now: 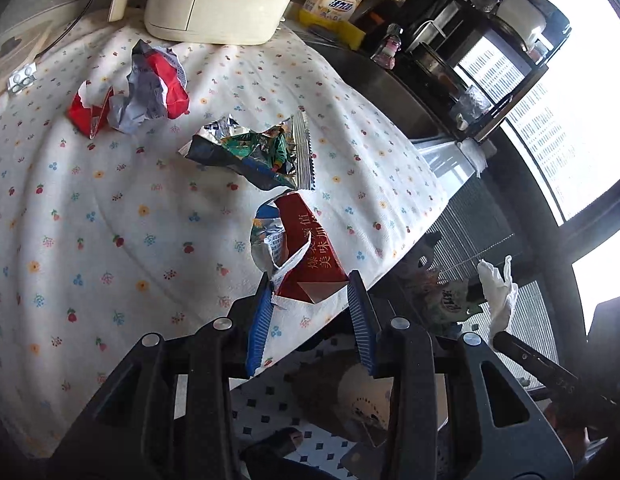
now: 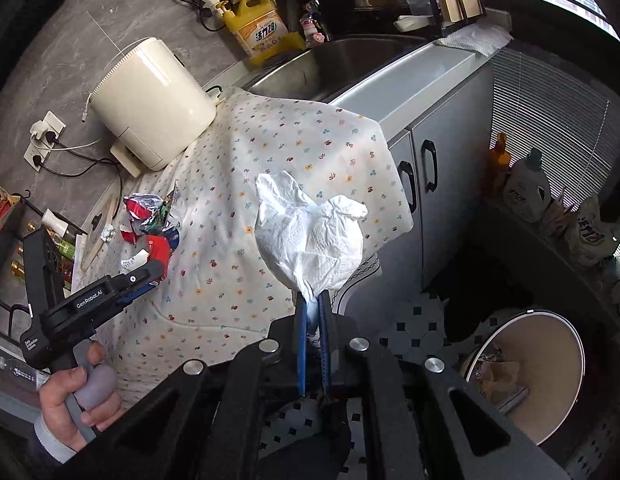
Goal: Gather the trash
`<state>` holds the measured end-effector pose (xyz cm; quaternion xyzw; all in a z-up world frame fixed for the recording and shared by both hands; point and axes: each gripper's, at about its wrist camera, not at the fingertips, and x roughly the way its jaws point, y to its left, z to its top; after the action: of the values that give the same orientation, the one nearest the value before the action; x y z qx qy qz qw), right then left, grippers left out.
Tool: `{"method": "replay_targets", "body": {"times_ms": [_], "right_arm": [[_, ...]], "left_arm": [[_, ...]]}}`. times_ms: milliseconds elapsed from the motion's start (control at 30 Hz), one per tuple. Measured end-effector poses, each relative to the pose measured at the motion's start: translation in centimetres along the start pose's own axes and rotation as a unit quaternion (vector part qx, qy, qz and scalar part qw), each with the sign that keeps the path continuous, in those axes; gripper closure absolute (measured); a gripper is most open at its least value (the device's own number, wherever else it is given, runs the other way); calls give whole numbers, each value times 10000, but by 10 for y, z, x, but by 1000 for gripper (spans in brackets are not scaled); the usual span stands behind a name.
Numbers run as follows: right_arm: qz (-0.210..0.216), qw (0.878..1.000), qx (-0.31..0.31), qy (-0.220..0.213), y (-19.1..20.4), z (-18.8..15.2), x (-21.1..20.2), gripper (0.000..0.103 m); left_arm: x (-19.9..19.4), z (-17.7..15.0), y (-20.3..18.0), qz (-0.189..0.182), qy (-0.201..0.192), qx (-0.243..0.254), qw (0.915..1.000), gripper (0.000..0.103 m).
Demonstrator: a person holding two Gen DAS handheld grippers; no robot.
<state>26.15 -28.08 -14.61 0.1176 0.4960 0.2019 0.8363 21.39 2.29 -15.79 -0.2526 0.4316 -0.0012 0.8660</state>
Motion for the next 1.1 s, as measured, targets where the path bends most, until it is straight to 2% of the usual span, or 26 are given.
{"method": "replay_targets", "body": {"times_ms": [167, 300, 400, 533, 600, 767, 867, 1033, 1067, 1100], "right_arm": [[29, 10000, 22, 47, 2, -2, 5, 97], [111, 9999, -56, 105, 12, -2, 13, 96], [179, 9996, -139, 153, 23, -1, 20, 96], [238, 9992, -256, 205, 37, 0, 27, 96], [241, 9990, -300, 231, 41, 0, 30, 96], [211, 9988, -325, 311, 46, 3, 39, 96], [211, 9987, -345, 315, 48, 5, 41, 96], [200, 9988, -341, 293, 48, 5, 40, 96], [196, 9989, -328, 288, 47, 4, 39, 96], [190, 9989, -313, 285, 46, 5, 39, 96]], "left_arm": [[-32, 15, 5, 151, -545, 102, 9983, 63], [-51, 23, 22, 461, -855, 43, 9953, 60], [-53, 25, 44, 811, -867, -74, 9929, 57], [-49, 20, 77, 1168, -660, -301, 9905, 54], [-47, 19, 88, 1277, -605, -372, 9893, 44], [-55, 21, 99, 1359, -757, -402, 9870, 29], [-56, 25, 97, 1307, -819, -358, 9874, 25], [-39, 27, 91, 1326, -619, -163, 9891, 28], [-33, 27, 91, 1362, -510, -153, 9893, 41], [-29, 27, 91, 1454, -427, -143, 9884, 61]]}}
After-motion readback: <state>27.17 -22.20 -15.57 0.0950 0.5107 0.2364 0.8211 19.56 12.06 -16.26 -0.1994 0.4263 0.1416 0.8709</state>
